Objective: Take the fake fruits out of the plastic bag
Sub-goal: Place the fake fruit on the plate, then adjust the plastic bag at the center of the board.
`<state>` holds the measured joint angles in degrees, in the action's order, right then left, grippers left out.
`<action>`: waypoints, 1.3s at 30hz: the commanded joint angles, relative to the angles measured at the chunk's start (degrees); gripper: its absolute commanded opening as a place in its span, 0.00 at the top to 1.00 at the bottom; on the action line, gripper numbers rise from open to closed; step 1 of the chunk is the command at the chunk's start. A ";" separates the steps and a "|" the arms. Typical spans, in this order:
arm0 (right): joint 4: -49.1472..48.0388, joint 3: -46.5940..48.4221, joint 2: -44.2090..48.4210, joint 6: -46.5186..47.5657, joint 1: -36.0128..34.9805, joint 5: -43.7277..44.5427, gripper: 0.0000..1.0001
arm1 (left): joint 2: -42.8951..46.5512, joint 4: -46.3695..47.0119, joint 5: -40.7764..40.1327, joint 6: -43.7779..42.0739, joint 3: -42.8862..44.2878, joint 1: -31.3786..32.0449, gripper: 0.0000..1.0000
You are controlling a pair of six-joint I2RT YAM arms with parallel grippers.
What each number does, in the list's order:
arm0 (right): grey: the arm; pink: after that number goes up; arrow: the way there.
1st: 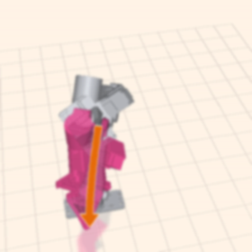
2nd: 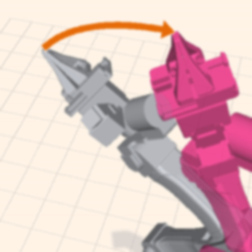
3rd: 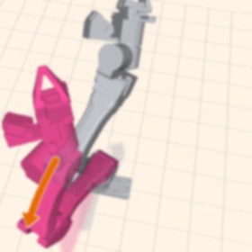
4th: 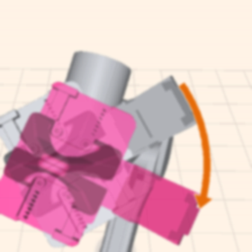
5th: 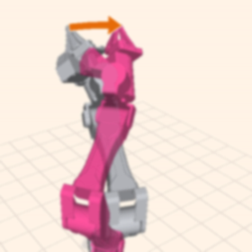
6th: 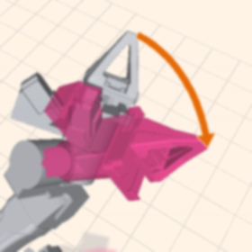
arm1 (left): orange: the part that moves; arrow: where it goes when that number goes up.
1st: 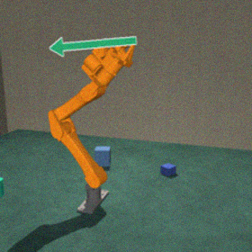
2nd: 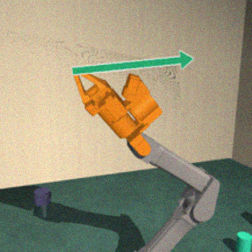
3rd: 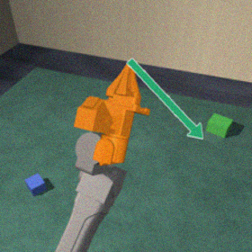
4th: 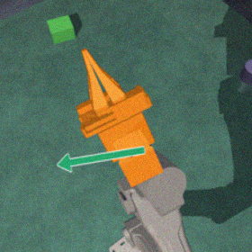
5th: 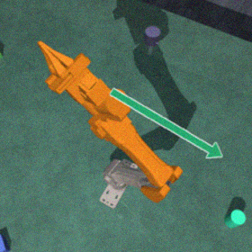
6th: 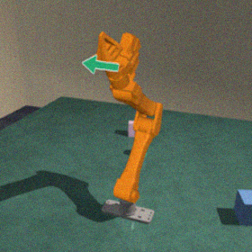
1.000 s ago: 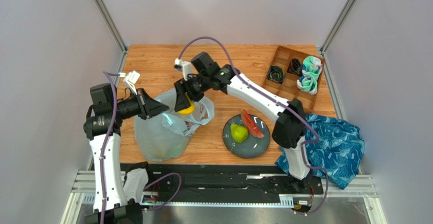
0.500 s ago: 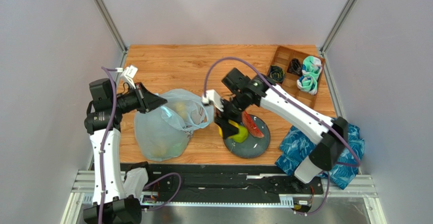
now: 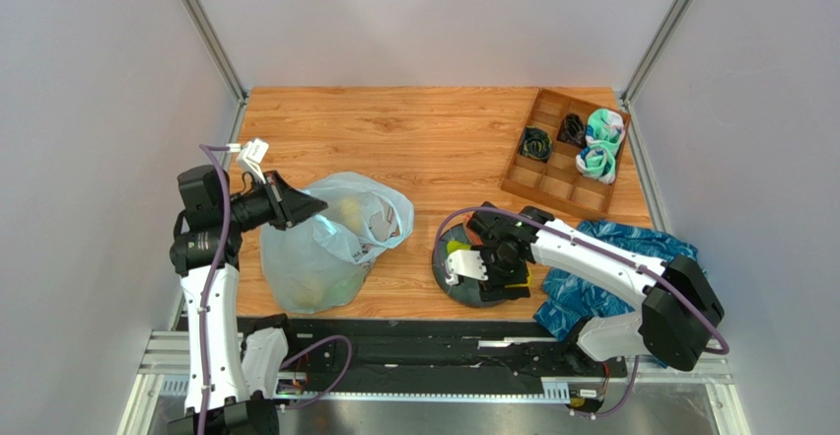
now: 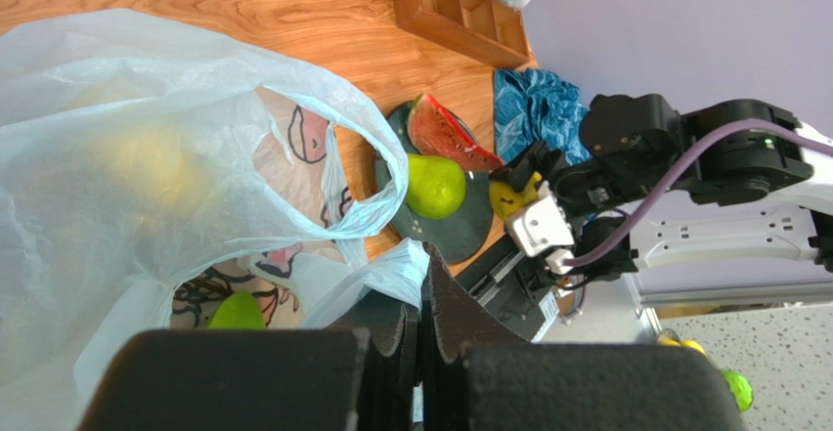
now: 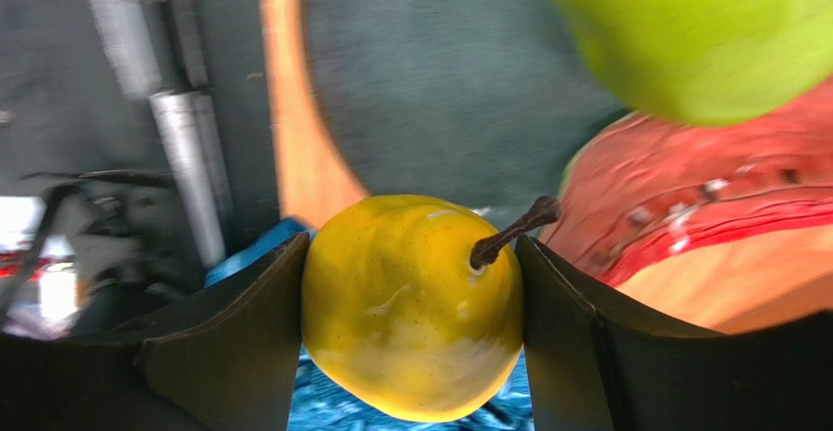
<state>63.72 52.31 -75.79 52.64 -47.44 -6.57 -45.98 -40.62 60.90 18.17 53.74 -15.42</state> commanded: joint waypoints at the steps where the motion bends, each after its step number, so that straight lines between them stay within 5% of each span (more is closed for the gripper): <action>1: -10.11 0.68 -1.73 2.20 0.15 5.34 0.52 | 0.36 2.74 0.44 1.51 0.93 -0.40 1.00; 2: -9.94 1.38 -1.73 2.20 0.07 4.64 0.21 | 0.45 2.74 0.36 1.60 0.93 -0.40 1.00; 5: -8.36 2.70 -1.03 2.11 -0.02 2.71 0.02 | 0.97 2.31 0.36 1.25 0.58 -0.31 1.00; 15: 5.18 19.36 2.84 1.15 -0.02 -8.01 0.00 | 2.47 -2.08 0.01 -0.50 -0.56 -0.31 1.00; 20: -10.13 29.94 -0.14 -15.83 -0.02 -15.91 0.00 | 3.96 -11.73 0.53 -5.07 1.46 -0.31 1.00; 25: -21.35 45.63 -17.84 -34.33 -0.02 -19.80 0.12 | 4.32 -19.65 1.85 -8.85 4.35 -0.31 1.00; 27: -24.07 49.80 -23.50 -41.17 -0.11 -14.20 0.13 | 4.32 -20.90 1.50 -9.47 4.89 -0.40 1.00; 36: -22.07 64.48 -44.96 -38.49 -0.20 -5.40 0.03 | 2.65 -23.19 0.44 -11.32 5.50 -0.31 1.00; 39: -22.59 64.75 -47.86 -39.81 -0.20 -2.31 0.14 | 1.51 -23.45 0.44 -12.02 5.59 -0.31 1.00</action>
<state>41.36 113.27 -121.97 15.62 -47.55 -14.06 -43.00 -62.76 61.06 8.75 57.45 -15.42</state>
